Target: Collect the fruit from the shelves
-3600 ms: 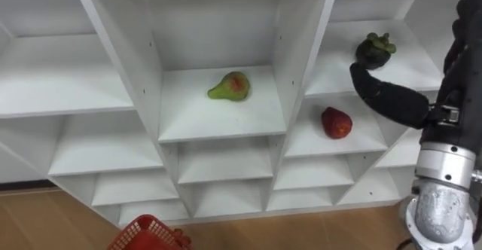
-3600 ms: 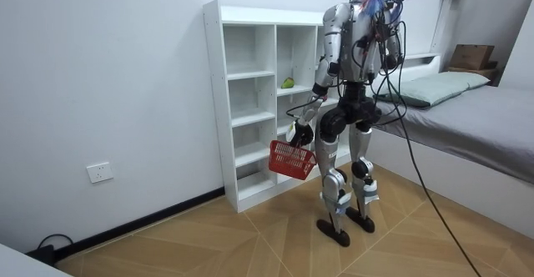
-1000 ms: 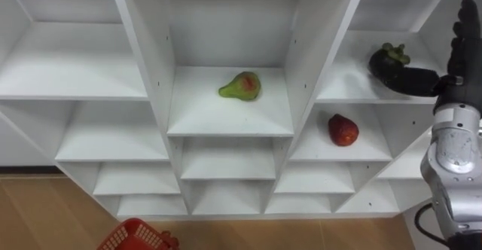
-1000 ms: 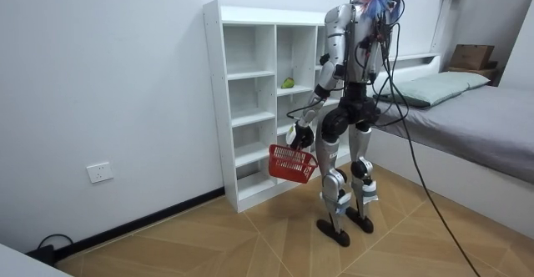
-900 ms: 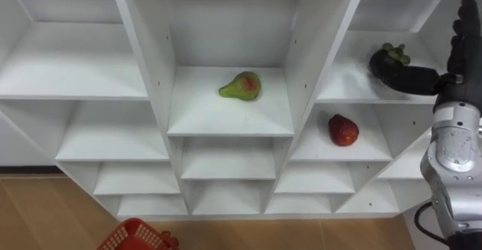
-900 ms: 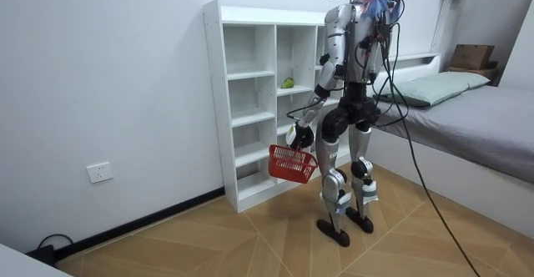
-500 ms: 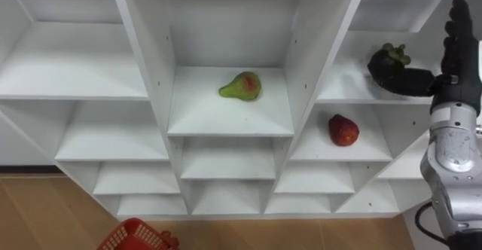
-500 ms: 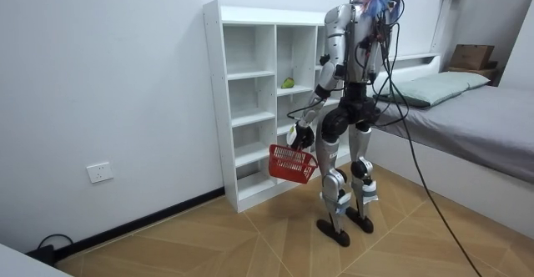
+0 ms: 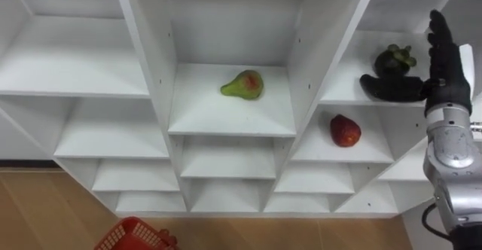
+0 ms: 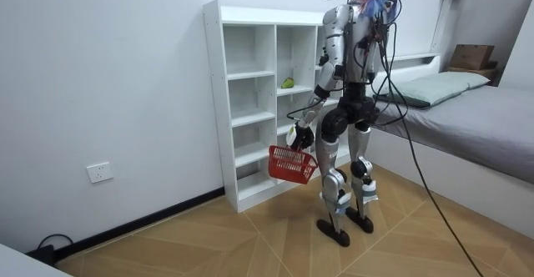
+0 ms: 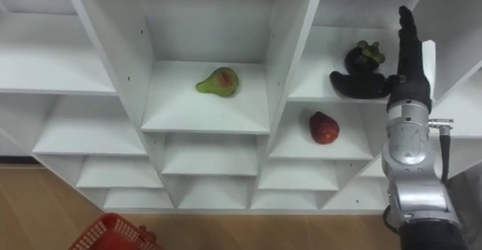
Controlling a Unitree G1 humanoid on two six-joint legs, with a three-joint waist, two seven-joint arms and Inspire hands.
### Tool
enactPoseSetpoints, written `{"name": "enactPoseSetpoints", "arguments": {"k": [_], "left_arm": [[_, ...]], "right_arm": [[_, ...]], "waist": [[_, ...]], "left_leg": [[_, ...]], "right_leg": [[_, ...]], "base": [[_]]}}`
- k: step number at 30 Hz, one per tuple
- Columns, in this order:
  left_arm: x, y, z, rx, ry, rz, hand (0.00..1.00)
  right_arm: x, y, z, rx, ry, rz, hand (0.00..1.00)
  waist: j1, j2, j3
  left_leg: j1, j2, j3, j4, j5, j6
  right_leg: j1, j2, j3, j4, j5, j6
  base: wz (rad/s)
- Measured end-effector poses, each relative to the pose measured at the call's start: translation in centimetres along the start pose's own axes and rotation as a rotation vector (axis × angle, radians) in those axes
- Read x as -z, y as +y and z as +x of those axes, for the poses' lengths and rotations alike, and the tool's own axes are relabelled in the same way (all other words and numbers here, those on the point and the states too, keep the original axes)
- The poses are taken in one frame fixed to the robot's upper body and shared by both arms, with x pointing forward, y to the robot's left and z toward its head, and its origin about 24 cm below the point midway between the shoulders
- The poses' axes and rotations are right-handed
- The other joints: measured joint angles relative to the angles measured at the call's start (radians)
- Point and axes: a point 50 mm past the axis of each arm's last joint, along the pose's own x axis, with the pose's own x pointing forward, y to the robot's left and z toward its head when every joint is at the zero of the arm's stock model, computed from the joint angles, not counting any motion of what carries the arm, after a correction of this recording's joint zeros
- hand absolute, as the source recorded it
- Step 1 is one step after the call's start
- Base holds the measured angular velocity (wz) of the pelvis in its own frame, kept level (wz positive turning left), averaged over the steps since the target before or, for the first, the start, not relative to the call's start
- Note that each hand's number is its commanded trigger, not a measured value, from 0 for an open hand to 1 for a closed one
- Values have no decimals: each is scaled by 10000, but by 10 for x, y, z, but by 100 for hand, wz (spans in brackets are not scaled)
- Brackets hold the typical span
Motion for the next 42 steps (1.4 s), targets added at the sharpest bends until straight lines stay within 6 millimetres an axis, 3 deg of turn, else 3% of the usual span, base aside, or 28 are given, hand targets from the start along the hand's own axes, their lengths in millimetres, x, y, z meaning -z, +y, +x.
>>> {"name": "enactPoseSetpoints", "arguments": {"k": [9,19,35,36,37,39,42], "left_arm": [[0,0,0,241,22,13,100],[2,-1,1,524,132,-112,100],[1,1,2,524,127,-145,100],[1,1,2,519,127,-145,100],[1,1,2,515,127,-131,100],[1,1,2,513,131,-125,100],[4,0,2,568,263,-96,100]], "right_arm": [[12,2,-1,-471,524,-129,0],[14,3,-1,-695,729,-113,0],[23,2,-3,-773,1017,-157,0],[24,2,-3,-770,1028,-159,10],[24,2,-3,-770,1014,-157,33],[26,2,-3,-763,1023,-159,69],[28,2,-1,-718,1049,-163,100]], "waist": [[44,-79,-33],[138,-142,-18],[245,-50,-57],[244,-33,-66],[239,-25,-68],[230,-19,-65],[204,35,-42]], "left_leg": [[41,-12,-161,52,4,-6],[17,-18,-244,162,14,-21],[9,-18,-264,167,14,-21],[12,-18,-268,172,14,-22],[14,-17,-268,185,14,-21],[20,-17,-272,198,14,-22],[17,-18,-290,205,13,-22]], "right_leg": [[125,2,67,-23,0,0],[168,3,54,-7,0,0],[177,4,-38,-6,2,-2],[186,0,-67,-6,1,-2],[202,0,-79,-6,1,-2],[231,-4,-97,-10,2,-2],[266,-13,-200,-9,2,-3]], "base": [[4],[2],[0],[0],[0],[4],[1]]}}
